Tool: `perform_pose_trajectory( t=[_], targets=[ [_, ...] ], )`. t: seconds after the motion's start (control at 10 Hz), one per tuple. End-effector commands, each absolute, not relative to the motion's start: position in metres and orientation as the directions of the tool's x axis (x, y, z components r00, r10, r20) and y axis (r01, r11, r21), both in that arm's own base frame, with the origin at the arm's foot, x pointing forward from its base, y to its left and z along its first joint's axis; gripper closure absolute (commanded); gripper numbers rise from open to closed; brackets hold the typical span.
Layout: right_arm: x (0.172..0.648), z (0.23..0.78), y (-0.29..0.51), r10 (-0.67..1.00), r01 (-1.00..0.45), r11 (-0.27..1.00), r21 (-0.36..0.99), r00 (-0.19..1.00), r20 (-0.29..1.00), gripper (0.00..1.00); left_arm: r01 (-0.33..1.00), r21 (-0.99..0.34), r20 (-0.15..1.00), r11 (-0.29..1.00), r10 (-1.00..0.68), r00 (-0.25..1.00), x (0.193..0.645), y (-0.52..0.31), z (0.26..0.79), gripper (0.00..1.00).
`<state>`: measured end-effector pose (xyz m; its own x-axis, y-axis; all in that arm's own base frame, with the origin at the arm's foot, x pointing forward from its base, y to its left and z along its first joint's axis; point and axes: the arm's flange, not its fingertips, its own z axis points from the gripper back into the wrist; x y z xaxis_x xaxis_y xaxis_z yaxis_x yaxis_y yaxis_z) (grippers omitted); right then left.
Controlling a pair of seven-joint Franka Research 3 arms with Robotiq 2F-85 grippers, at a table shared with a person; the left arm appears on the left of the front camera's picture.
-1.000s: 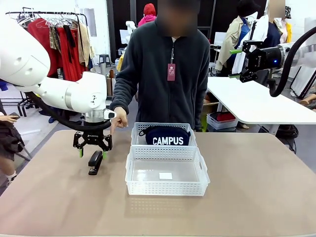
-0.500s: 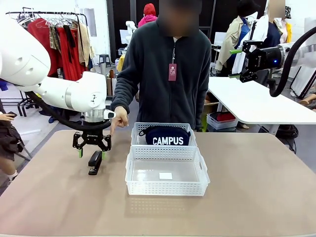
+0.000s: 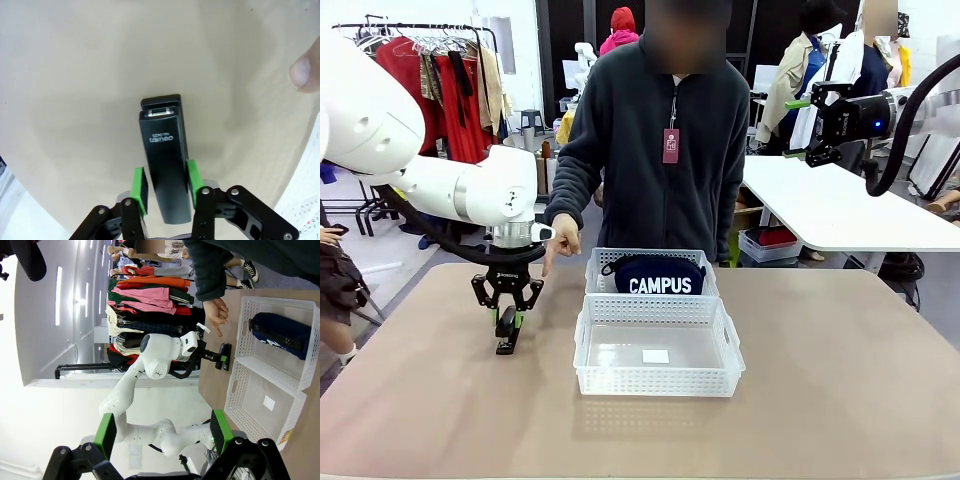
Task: Distribute items into two baskets.
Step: Pick up the Stapler that the person points to.
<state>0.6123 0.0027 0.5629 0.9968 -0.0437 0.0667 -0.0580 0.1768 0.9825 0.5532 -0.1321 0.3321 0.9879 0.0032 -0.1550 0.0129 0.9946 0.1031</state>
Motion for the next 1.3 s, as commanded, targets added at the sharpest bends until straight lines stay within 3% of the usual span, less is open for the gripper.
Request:
perform_pose_trajectory(
  t=[0.0, 0.5, 1.2],
  targets=[
    [0.611, 0.566, 0.003, -0.042, -0.059, 0.176, 0.983, 0.997, 0.067, 0.00, -0.002, 0.104, -0.178, 0.995, 0.021, 0.984, 0.556, -0.131, 0.335, 1.00],
    [0.611, 0.566, 0.003, -0.042, -0.059, 0.176, 0.983, 0.997, 0.067, 0.00, -0.012, 0.016, -0.195, 1.000, 0.015, 0.981, 0.548, -0.112, 0.376, 1.00],
    [0.611, 0.566, 0.003, -0.042, -0.059, 0.176, 0.983, 0.997, 0.067, 0.00, 0.043, -0.027, -0.082, 0.999, -0.045, 0.996, 0.539, -0.041, 0.569, 1.00]
  ],
)
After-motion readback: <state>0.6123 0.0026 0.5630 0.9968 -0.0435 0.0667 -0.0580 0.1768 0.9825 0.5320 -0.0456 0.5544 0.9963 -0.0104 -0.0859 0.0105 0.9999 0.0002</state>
